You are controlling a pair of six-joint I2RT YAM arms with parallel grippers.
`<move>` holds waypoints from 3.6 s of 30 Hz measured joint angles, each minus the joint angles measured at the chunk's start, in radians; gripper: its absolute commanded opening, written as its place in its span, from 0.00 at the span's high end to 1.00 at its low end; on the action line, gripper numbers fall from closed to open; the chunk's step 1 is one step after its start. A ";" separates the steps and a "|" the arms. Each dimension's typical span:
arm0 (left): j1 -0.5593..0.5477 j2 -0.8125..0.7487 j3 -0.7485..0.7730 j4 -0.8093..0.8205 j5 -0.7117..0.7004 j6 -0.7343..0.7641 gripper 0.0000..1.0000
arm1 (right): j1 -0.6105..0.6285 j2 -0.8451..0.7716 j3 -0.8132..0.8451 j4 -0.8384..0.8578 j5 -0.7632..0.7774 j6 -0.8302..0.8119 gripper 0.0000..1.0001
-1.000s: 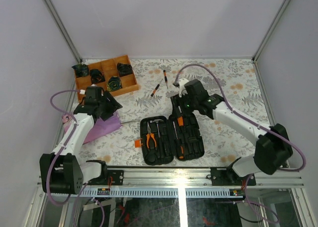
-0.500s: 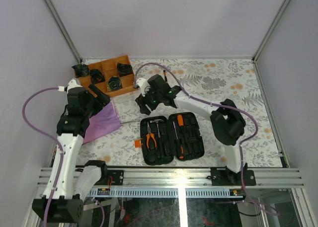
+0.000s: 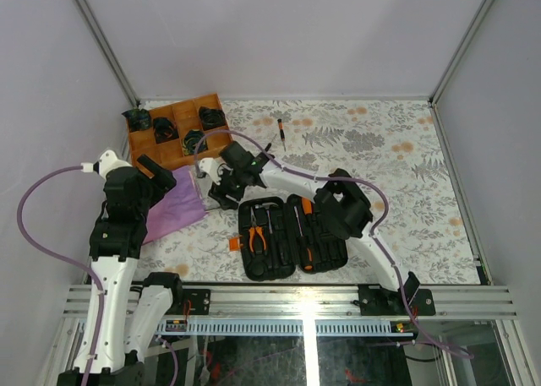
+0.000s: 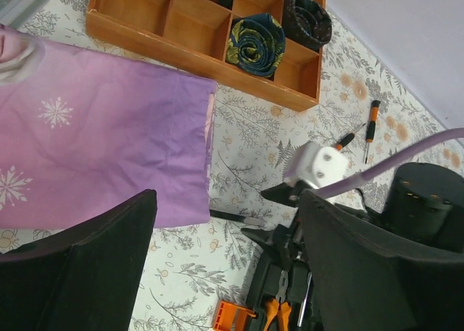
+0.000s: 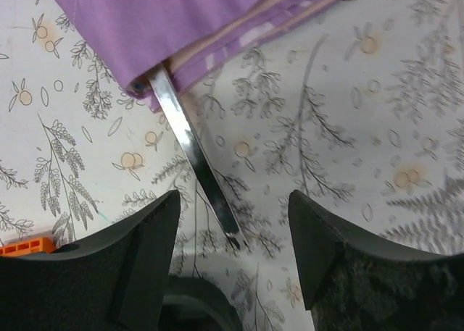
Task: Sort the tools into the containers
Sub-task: Pick up the utility knife at the center of the board.
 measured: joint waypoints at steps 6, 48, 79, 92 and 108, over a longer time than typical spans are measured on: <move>0.000 -0.037 -0.009 0.001 -0.008 0.016 0.22 | 0.044 0.095 0.112 -0.055 0.010 -0.058 0.33; 0.000 -0.029 -0.016 0.000 -0.006 0.038 0.21 | -0.037 0.001 0.132 0.059 0.158 -0.063 0.93; -0.232 0.062 -0.156 0.514 0.607 -0.135 0.12 | -0.208 -0.866 -0.953 0.729 -0.190 0.996 1.00; -0.409 0.143 -0.189 0.744 0.541 -0.251 0.39 | -0.213 -0.877 -1.022 1.158 -0.351 1.342 1.00; -0.439 0.176 -0.190 0.872 0.563 -0.329 0.87 | -0.214 -0.862 -1.028 1.262 -0.399 1.447 0.99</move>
